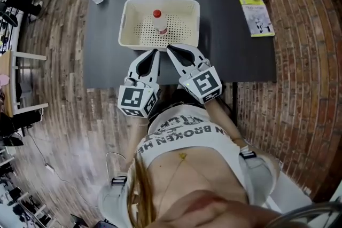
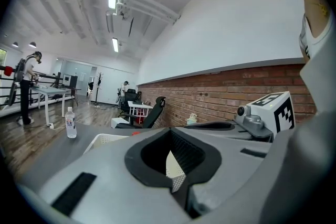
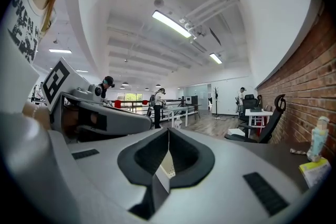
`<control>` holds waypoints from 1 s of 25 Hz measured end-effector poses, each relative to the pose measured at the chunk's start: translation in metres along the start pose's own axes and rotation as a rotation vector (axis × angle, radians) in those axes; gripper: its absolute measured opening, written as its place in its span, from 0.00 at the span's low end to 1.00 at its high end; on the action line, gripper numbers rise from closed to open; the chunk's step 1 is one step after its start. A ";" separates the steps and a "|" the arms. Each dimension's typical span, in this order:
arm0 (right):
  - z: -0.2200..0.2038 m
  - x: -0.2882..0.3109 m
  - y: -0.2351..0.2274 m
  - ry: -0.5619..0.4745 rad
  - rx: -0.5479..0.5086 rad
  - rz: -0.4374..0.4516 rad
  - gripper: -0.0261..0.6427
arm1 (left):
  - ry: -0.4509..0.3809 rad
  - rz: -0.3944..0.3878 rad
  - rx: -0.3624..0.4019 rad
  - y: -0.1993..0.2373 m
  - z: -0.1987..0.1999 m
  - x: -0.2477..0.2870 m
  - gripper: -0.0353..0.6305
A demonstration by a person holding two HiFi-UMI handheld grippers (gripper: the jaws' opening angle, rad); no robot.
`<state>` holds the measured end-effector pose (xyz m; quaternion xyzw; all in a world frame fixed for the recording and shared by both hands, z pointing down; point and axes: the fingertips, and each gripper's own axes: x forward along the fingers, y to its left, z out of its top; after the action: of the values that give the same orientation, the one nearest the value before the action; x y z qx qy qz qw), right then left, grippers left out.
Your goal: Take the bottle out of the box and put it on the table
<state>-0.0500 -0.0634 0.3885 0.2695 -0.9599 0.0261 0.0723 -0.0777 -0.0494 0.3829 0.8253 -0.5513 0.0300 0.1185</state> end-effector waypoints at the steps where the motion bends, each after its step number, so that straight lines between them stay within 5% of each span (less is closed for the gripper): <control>1: 0.000 0.001 -0.003 0.000 -0.002 0.007 0.05 | -0.003 0.010 -0.003 0.000 0.000 0.002 0.05; 12: 0.004 0.023 -0.009 -0.003 0.004 0.007 0.05 | -0.007 0.040 -0.007 0.027 0.007 0.007 0.05; 25: 0.015 0.074 -0.006 0.005 0.007 -0.112 0.05 | 0.003 -0.085 -0.010 0.082 0.019 0.015 0.05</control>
<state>-0.1116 -0.1080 0.3855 0.3229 -0.9431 0.0260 0.0749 -0.1484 -0.0966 0.3802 0.8474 -0.5156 0.0234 0.1247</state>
